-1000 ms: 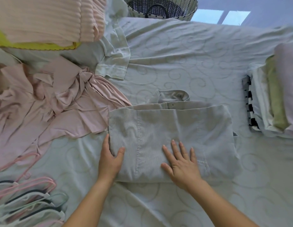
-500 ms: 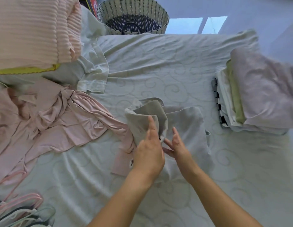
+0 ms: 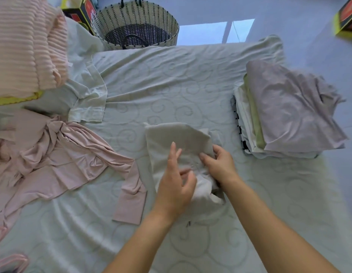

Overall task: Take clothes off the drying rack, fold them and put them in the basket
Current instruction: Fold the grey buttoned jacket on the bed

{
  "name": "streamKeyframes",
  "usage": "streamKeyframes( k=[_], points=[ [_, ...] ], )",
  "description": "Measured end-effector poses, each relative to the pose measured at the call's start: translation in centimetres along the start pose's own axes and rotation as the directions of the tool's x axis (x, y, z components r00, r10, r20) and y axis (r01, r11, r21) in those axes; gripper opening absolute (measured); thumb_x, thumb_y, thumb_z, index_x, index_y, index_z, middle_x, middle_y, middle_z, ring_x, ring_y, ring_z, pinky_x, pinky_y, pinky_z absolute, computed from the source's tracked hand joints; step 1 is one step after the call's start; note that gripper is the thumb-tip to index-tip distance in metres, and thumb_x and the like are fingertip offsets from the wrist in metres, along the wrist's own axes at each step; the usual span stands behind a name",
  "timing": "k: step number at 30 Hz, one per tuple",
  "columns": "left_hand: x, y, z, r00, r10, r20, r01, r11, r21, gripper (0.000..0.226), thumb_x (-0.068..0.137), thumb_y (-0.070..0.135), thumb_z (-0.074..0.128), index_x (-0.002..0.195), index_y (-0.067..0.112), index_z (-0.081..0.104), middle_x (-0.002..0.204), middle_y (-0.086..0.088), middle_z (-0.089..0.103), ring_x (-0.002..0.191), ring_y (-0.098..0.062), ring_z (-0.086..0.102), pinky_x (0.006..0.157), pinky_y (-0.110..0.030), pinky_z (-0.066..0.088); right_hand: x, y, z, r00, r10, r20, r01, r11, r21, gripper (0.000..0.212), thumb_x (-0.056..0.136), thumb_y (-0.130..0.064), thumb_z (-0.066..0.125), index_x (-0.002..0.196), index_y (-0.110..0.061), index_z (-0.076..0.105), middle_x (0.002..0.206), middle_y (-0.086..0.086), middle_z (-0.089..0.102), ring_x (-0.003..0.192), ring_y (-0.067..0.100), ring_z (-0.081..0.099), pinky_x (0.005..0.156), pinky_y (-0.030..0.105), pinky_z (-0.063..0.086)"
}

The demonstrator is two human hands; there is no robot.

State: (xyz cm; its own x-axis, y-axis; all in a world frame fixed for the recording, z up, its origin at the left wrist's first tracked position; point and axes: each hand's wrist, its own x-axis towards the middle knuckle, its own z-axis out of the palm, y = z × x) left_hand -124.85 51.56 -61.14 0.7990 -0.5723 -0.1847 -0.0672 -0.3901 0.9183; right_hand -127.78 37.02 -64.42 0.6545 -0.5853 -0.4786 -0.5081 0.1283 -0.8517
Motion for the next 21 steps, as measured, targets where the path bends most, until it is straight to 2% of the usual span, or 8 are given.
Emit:
streamKeyframes(
  k=[3,5,9,12,14,15,18,21],
  points=[
    [1.8,-1.9,0.3,0.997,0.071,0.010,-0.069,0.905,0.420,0.070,0.084,0.062,0.025,0.147,0.044,0.001,0.159,0.011,0.011,0.146,-0.016,0.013,0.117,-0.040,0.017,0.9,1.3,-2.2,0.998,0.011,-0.059,-0.025,0.970,-0.240,0.005,0.084,-0.023,0.067,0.087,-0.025,0.064,0.084,-0.005,0.071,0.086,0.020,0.067,0.082,0.042,0.054],
    [3.6,-3.4,1.0,0.990,-0.075,0.122,-0.021,0.766,0.643,0.069,0.077,0.071,0.008,0.141,0.054,-0.012,0.160,0.011,-0.012,0.146,-0.025,-0.014,0.114,-0.056,-0.002,1.0,2.4,-3.1,0.997,0.024,-0.073,-0.056,0.879,-0.473,0.014,0.084,-0.035,0.066,0.093,-0.026,0.061,0.090,-0.005,0.069,0.092,0.023,0.064,0.083,0.042,0.051],
    [6.5,-5.9,2.6,0.950,-0.183,0.255,-0.108,0.573,0.812,0.063,0.085,0.074,0.012,0.139,0.058,-0.015,0.157,0.010,-0.024,0.143,-0.033,-0.023,0.107,-0.071,-0.004,-0.1,3.0,-3.3,0.995,0.038,-0.090,-0.091,0.698,-0.711,0.050,0.086,-0.040,0.061,0.132,-0.027,0.046,0.117,-0.003,0.065,0.112,0.022,0.057,0.099,0.041,0.037],
    [7.8,-7.0,3.7,0.943,-0.212,0.255,-0.116,0.509,0.853,0.061,0.091,0.069,0.018,0.139,0.058,-0.016,0.156,0.009,-0.027,0.142,-0.035,-0.025,0.103,-0.076,-0.003,-3.1,1.7,-1.9,0.932,-0.349,-0.098,0.130,0.573,-0.809,0.052,0.086,-0.049,0.049,0.130,-0.022,0.053,0.117,-0.001,0.063,0.107,0.023,0.060,0.100,0.042,0.032],
    [8.5,-7.3,4.4,0.940,-0.230,0.250,-0.118,0.468,0.876,0.062,0.090,0.071,0.018,0.134,0.057,-0.024,0.154,0.008,-0.032,0.140,-0.037,-0.028,0.101,-0.078,-0.003,-5.9,1.5,-0.3,0.803,-0.590,0.081,0.409,0.447,-0.795,0.043,0.084,-0.050,0.047,0.111,-0.022,0.065,0.109,0.001,0.066,0.098,0.024,0.064,0.100,0.048,0.034],
    [8.8,-7.4,4.7,0.940,-0.234,0.248,-0.118,0.460,0.880,0.061,0.089,0.071,0.015,0.132,0.057,-0.026,0.153,0.008,-0.033,0.140,-0.038,-0.029,0.101,-0.078,-0.003,-7.1,2.1,0.4,0.750,-0.628,0.208,0.513,0.353,-0.783,0.041,0.083,-0.051,0.049,0.106,-0.022,0.068,0.110,0.002,0.067,0.099,0.024,0.064,0.101,0.051,0.033],
    [9.3,-7.6,5.2,0.951,-0.207,0.231,-0.116,0.454,0.883,0.062,0.082,0.074,-0.001,0.137,0.054,-0.021,0.155,0.008,-0.030,0.140,-0.039,-0.027,0.100,-0.078,-0.002,-7.9,5.9,0.2,0.698,-0.548,0.462,0.622,0.144,-0.769,0.060,0.083,-0.060,0.049,0.123,-0.019,0.063,0.120,0.011,0.066,0.112,0.028,0.063,0.104,0.055,0.030],
    [9.7,-8.1,5.9,0.962,-0.173,0.209,-0.115,0.437,0.892,0.070,0.073,0.071,-0.014,0.140,0.053,-0.018,0.155,0.007,-0.029,0.140,-0.040,-0.027,0.098,-0.078,-0.006,-6.1,9.8,-2.6,0.665,-0.443,0.601,0.677,0.018,-0.736,0.059,0.090,-0.056,0.044,0.134,-0.018,0.051,0.129,0.016,0.061,0.123,0.031,0.056,0.104,0.058,0.029]
  ],
)
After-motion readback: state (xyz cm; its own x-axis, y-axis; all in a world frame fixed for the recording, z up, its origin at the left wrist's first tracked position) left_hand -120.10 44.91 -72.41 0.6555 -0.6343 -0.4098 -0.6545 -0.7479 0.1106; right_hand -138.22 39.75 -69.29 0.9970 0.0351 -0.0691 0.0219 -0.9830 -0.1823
